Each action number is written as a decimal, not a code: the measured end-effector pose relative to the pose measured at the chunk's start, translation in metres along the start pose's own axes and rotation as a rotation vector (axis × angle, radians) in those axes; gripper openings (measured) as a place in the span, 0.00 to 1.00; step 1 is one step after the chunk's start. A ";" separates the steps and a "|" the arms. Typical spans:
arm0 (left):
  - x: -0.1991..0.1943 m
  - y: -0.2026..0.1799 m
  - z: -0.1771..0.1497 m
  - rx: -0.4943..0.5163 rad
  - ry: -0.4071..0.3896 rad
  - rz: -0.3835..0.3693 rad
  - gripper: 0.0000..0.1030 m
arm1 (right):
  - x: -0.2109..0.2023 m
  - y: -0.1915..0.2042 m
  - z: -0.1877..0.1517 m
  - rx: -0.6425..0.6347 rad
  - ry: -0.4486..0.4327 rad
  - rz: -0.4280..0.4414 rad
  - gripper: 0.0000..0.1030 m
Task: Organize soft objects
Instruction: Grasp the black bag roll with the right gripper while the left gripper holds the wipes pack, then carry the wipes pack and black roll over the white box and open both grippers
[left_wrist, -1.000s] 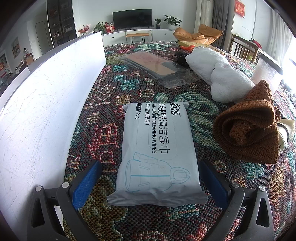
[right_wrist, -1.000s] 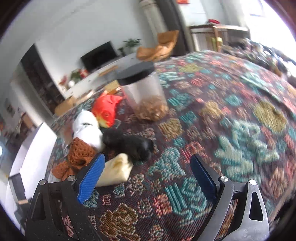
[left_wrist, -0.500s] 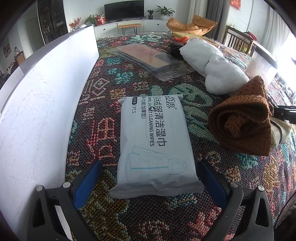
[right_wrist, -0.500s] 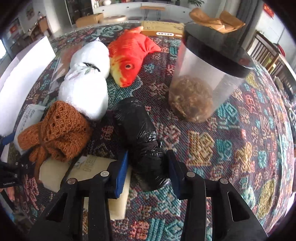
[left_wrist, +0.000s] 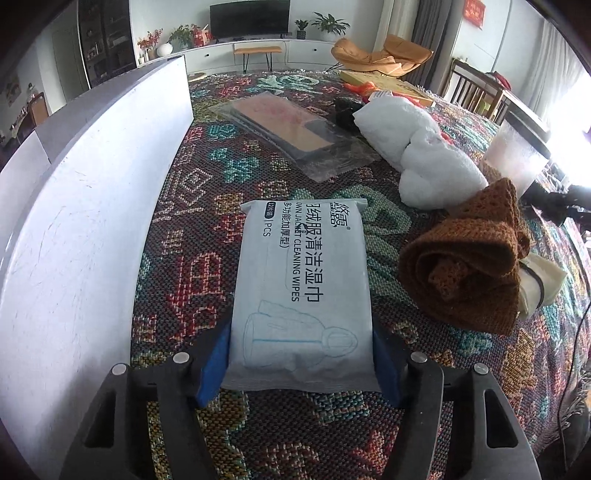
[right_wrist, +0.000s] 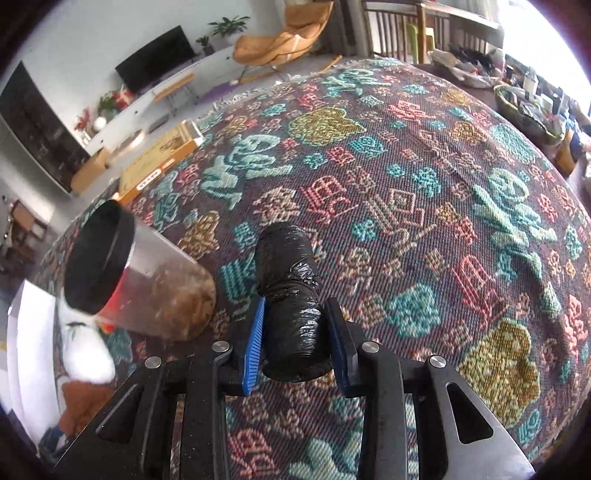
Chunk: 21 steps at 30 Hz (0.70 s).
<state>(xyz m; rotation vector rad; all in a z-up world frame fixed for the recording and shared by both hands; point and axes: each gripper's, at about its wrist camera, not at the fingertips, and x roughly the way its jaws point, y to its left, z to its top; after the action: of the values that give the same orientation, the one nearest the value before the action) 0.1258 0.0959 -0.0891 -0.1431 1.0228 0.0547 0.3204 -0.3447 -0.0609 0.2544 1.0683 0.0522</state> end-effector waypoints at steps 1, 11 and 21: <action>-0.003 0.001 0.001 -0.005 -0.002 -0.007 0.64 | 0.012 0.000 0.003 -0.004 0.040 0.001 0.33; -0.015 -0.003 0.004 -0.031 -0.015 -0.070 0.64 | 0.006 -0.002 0.023 0.012 0.092 0.045 0.31; -0.146 0.071 0.024 -0.131 -0.242 -0.113 0.64 | -0.146 0.190 -0.021 -0.294 -0.083 0.396 0.31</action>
<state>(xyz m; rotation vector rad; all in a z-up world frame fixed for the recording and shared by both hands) 0.0623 0.1729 0.0414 -0.3059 0.7681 0.0349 0.2466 -0.1807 0.0987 0.1961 0.9020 0.5456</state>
